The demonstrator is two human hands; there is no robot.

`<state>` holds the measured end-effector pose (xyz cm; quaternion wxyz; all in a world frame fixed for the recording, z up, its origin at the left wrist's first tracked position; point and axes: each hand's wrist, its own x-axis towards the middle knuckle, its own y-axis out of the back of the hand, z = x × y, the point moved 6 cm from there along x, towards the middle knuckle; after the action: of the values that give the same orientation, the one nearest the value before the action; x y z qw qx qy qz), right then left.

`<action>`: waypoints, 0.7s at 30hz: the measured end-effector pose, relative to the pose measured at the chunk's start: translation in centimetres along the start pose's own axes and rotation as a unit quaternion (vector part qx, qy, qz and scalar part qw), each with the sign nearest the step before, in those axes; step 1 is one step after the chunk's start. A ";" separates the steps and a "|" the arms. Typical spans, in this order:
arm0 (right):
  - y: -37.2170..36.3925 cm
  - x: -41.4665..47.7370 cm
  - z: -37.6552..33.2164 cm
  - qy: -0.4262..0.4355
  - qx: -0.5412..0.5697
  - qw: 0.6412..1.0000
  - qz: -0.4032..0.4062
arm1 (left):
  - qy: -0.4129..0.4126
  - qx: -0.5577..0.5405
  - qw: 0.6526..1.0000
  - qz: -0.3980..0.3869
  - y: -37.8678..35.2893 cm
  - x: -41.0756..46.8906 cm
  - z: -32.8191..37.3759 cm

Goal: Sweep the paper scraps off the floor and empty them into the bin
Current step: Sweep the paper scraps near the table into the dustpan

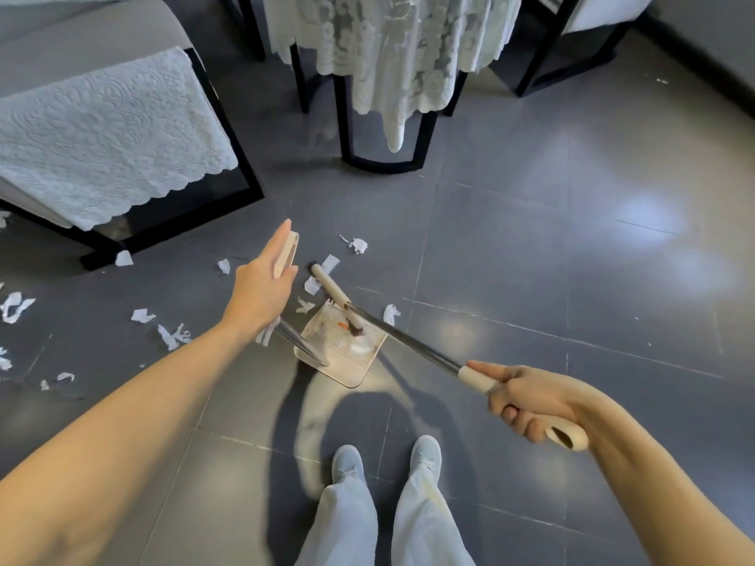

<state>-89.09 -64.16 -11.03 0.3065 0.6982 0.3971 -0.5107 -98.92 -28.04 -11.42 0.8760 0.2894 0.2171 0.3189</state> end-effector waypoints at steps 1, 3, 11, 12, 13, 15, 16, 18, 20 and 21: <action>0.0 -0.6 0.0 0.007 0.008 1.000 0.005 | 0.003 -0.005 1.000 0.000 0.1 -0.2 -0.3; -0.2 -1.2 0.2 0.021 0.016 0.999 0.018 | 0.007 -0.011 1.000 -0.006 0.1 -0.5 -0.5; 0.6 1.2 1.4 0.053 0.018 0.993 0.107 | -0.014 -0.004 0.999 -0.035 -1.2 -2.1 0.4; 0.3 1.8 1.5 0.057 -0.004 0.991 0.119 | -0.018 -0.002 0.999 -0.038 -1.5 -2.2 0.5; -0.4 2.3 1.6 0.059 -0.025 0.990 0.128 | -0.018 -0.004 0.999 -0.039 -1.7 -2.2 0.6; -2.0 3.4 2.0 0.057 -0.024 0.991 0.117 | -0.012 -0.012 0.999 -0.035 -2.0 -1.9 0.7; -2.9 3.9 2.4 0.046 0.017 0.993 0.103 | -0.007 -0.013 0.999 -0.036 -2.3 -1.9 0.7; -4.1 4.2 2.9 0.016 0.074 0.995 0.068 | -0.004 -0.005 0.999 -0.034 -2.7 -1.9 0.9; -4.6 3.5 2.9 -0.001 0.092 0.995 0.037 | -0.007 0.005 0.999 -0.031 -2.8 -2.1 1.0; -4.4 2.9 2.5 0.002 0.107 0.994 0.023 | -0.006 0.007 1.000 -0.027 -2.5 -2.1 0.8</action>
<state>-93.63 -63.36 -14.65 0.2406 0.7370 0.3246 -0.5419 -98.90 -31.38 -12.07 0.8835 0.2918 0.2217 0.2919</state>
